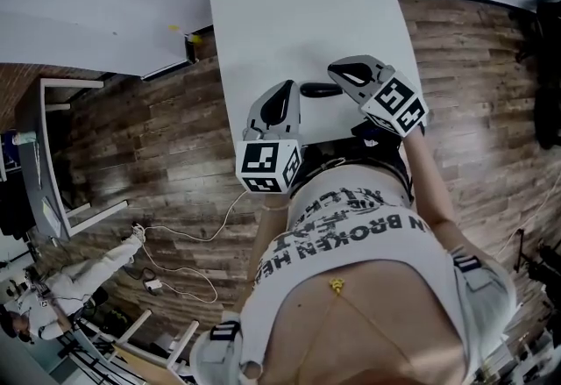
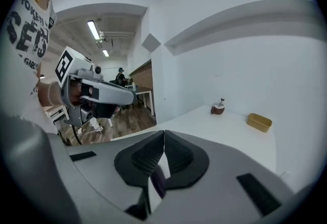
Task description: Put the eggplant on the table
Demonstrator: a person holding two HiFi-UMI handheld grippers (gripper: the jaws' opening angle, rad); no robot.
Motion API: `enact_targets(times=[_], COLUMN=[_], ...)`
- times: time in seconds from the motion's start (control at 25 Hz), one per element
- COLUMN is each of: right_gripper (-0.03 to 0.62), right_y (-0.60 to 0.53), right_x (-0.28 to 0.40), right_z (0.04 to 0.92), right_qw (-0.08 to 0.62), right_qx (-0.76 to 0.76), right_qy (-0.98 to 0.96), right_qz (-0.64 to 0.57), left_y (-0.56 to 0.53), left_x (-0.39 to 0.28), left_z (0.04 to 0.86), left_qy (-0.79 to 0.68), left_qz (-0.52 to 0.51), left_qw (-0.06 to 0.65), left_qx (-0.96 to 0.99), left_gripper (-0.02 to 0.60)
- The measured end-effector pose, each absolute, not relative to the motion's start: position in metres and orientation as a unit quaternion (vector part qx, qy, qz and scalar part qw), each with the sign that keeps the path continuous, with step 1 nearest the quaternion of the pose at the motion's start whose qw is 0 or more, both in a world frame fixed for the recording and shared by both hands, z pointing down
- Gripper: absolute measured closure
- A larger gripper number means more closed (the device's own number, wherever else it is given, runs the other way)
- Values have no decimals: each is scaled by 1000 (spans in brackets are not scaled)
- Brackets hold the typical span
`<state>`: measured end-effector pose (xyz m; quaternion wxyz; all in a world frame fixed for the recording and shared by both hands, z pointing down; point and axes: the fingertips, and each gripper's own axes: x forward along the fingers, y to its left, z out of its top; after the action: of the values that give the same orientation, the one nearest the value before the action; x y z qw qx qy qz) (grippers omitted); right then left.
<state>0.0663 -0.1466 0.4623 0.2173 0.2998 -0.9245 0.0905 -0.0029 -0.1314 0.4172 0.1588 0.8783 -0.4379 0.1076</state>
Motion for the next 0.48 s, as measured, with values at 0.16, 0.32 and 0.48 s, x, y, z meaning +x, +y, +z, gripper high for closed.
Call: enact_targets(times=[0.16,0.32,0.48], right_gripper=[586,586,586], right_y=[-145,-144,-144], right_x=[73,78,79], right_z=[437,414,395], right_qw=[164,118,94], right_qx=[319,332,334], right_qy=[-929,-932,-936], right_qz=[92,87,68], left_y=[-129,-131,-133], left_x=[1,4,9], left_z=[411,403,388], left_qy=[-433,-423,-416], left_qz=[106,97,79], left_qw=[153,153,144], left_qx=[882,888,895], left_gripper=[577,577,577])
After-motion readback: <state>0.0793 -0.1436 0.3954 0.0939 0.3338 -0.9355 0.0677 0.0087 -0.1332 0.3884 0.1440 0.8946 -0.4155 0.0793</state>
